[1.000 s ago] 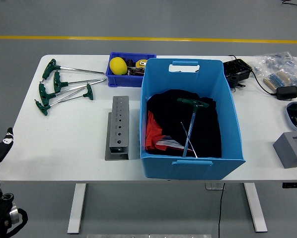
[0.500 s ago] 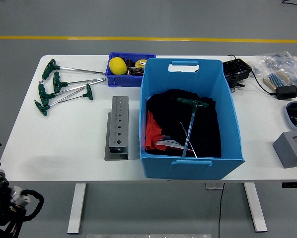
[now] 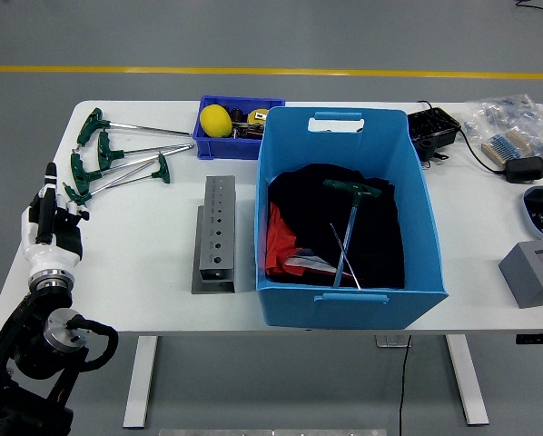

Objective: Lift tool from toolbox,place it in box,lift tool from toolbox,place it in box

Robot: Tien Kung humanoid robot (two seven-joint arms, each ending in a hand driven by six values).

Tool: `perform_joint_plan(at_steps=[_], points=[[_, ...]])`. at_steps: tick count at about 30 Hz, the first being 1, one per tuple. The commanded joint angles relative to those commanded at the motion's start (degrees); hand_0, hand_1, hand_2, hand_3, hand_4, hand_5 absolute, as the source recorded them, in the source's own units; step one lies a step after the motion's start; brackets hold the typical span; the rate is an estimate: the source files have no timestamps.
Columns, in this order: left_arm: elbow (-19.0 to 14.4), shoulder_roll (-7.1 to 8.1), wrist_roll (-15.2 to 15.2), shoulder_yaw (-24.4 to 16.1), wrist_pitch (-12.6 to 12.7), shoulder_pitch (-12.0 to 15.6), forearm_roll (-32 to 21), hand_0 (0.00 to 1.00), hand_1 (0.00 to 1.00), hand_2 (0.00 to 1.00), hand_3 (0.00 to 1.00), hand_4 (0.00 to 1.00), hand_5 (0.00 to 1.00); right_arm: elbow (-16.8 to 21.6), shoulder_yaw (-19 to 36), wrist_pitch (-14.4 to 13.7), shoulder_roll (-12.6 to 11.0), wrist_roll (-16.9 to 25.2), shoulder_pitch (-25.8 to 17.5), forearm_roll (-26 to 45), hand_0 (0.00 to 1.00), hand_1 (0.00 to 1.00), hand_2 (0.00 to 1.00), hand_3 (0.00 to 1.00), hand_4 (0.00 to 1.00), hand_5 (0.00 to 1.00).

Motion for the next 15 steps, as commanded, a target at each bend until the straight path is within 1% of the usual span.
perform_joint_plan(at_steps=[3,5,7,9,11,12,14,15], points=[[-1.16,-0.08,4.51,0.40,-6.50,0.22,1.07,0.021,0.002,0.002,0.068,0.753,0.388,0.00,-0.34,-0.05,0.01,-0.12,0.12,-0.07,0.689,0.646,0.722,0.587,0.830,0.760],[-1.97,0.21,6.52,0.65,-9.50,0.22,1.97,0.021,0.002,0.002,0.068,0.753,0.388,0.00,-0.14,-0.09,0.02,-0.25,0.13,-0.23,0.689,0.646,0.722,0.587,0.830,0.760],[-2.83,0.61,7.96,0.81,-11.57,0.06,3.20,0.021,0.002,0.002,0.068,0.753,0.388,0.00,0.04,-0.12,0.02,-0.39,0.13,-0.37,0.689,0.646,0.722,0.587,0.830,0.760],[-3.55,1.19,8.84,1.05,-12.52,-0.29,4.75,0.021,0.002,0.002,0.068,0.755,0.391,0.00,0.23,-0.17,-0.01,-0.52,0.12,-0.60,0.688,0.646,0.721,0.587,0.829,0.761],[-3.87,1.71,9.10,1.40,-13.06,-0.62,5.86,0.021,0.002,0.002,0.068,0.755,0.391,0.00,0.27,-0.19,-0.03,-0.58,0.11,-0.71,0.688,0.646,0.721,0.587,0.829,0.761],[-3.81,2.06,8.60,1.77,-13.27,-0.91,6.26,0.021,0.002,0.002,0.068,0.755,0.391,0.00,0.13,-0.18,-0.04,-0.56,0.09,-0.57,0.688,0.646,0.721,0.587,0.829,0.761],[-3.30,2.91,6.08,2.77,-13.49,-1.70,6.71,0.021,0.002,0.002,0.068,0.755,0.391,0.00,-1.18,-0.11,-0.04,-0.34,0.09,0.79,0.688,0.646,0.721,0.587,0.829,0.761],[-2.79,3.42,4.66,3.32,-13.42,-2.15,6.28,0.030,0.002,0.002,0.071,0.842,0.183,0.00,-1.96,-0.10,-0.04,-0.33,0.15,1.23,0.686,0.646,0.722,0.587,0.828,0.760]])
